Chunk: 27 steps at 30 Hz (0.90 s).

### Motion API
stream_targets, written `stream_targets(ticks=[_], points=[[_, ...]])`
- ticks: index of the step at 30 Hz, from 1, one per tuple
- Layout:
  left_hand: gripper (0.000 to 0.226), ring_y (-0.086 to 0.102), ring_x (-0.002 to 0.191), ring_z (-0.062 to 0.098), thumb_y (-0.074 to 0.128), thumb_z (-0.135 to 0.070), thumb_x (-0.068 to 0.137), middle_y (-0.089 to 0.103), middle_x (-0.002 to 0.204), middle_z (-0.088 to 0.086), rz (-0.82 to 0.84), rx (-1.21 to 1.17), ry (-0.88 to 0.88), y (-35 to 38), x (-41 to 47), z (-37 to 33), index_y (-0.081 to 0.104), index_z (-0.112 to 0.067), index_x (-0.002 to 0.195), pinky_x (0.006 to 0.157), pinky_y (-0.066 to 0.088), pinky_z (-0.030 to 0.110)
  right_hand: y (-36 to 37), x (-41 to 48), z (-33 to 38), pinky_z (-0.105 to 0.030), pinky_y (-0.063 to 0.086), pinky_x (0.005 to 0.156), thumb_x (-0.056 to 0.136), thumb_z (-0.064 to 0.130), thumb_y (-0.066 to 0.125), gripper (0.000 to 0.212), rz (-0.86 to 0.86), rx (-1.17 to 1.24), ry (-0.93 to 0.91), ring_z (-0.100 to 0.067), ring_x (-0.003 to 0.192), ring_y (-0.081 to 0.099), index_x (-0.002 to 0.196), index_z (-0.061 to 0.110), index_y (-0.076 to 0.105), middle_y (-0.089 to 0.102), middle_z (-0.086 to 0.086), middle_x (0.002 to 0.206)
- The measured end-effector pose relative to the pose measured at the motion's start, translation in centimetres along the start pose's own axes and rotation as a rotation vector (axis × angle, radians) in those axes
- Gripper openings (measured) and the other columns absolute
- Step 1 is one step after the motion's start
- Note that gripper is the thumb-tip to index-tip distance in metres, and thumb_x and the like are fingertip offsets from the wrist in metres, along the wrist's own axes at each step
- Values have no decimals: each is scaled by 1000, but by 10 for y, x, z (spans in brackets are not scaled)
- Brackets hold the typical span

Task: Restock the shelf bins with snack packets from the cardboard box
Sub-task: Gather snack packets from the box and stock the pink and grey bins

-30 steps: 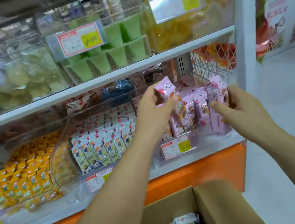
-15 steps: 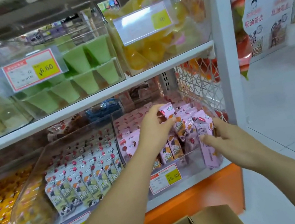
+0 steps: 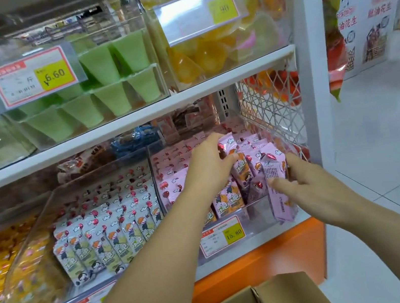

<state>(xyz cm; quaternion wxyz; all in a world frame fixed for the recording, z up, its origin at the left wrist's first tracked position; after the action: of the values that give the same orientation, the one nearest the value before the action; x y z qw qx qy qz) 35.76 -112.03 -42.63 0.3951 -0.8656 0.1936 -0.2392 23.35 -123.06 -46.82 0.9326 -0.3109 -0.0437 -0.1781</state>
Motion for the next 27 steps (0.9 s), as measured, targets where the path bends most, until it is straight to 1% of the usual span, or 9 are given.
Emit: stream_targets(ticks=[2,5,8,13,18,22,24,25,27], points=[[48,54,99,20,61,-30,92,58,113,2,96,7,21,7,2,2,43,-22,136,78,43,29,-1,-1,1,-27,42,68,95,33,49,14,-8,4,-6,-32,89,60,93,19,47,60,-16,91],[50,57,85,21,55,-33,95,61,106,9,240,134,36,21,0,9,34,-23,139,74,47,33,1,0,4,-37,44,71,94,32,50,19,-10,11,3,-35,86,59,87,16,45,58,-19,85],[48,53,67,18,52,-34,97,60,87,10,254,143,36,24,-2,13,31,-23,139,61,44,32,2,2,3,-44,47,78,93,34,50,24,-12,9,16,-36,86,57,97,11,48,61,-21,88],[48,45,59,14,51,-32,97,47,68,2,247,136,48,26,-7,17,30,-22,140,52,34,29,2,1,3,-42,47,78,93,33,50,24,-8,-7,32,-36,88,58,98,10,48,61,-21,91],[49,42,61,8,45,-30,100,40,68,-6,204,164,80,23,-17,21,25,-19,143,52,28,27,2,0,5,-40,47,76,94,33,50,23,-12,-20,49,-35,85,58,95,10,47,61,-20,89],[45,43,60,6,40,-30,101,40,80,-2,146,149,73,17,-24,27,22,-21,142,49,27,26,4,1,11,-52,50,79,90,39,51,32,-22,-28,65,-37,84,57,98,8,48,60,-20,87],[43,45,62,9,39,-30,102,41,75,-4,156,156,75,17,-26,31,21,-24,141,51,29,28,7,2,13,-54,50,81,90,39,50,31,-11,-31,72,-33,74,52,92,8,45,54,-15,77],[43,49,67,14,38,-31,102,43,77,-4,172,173,78,17,-26,32,22,-25,141,55,32,29,9,3,14,-54,50,81,91,37,51,29,-7,-27,74,-27,67,46,86,9,42,47,-10,70],[43,54,90,26,38,-34,101,50,95,5,194,217,70,19,-25,33,23,-29,141,72,40,35,12,7,17,-48,49,76,93,33,51,30,4,-18,75,-18,61,35,78,11,36,36,-2,65]])
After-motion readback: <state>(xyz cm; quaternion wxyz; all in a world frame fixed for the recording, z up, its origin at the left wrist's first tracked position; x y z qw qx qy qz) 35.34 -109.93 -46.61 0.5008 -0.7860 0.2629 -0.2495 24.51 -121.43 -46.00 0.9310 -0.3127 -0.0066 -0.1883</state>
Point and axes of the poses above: each hand's wrist, its own x-axis towards the middle knuckle, its own y-axis out of the palm, z = x × y, the point moved 6 cm from there along x, towards the middle knuckle
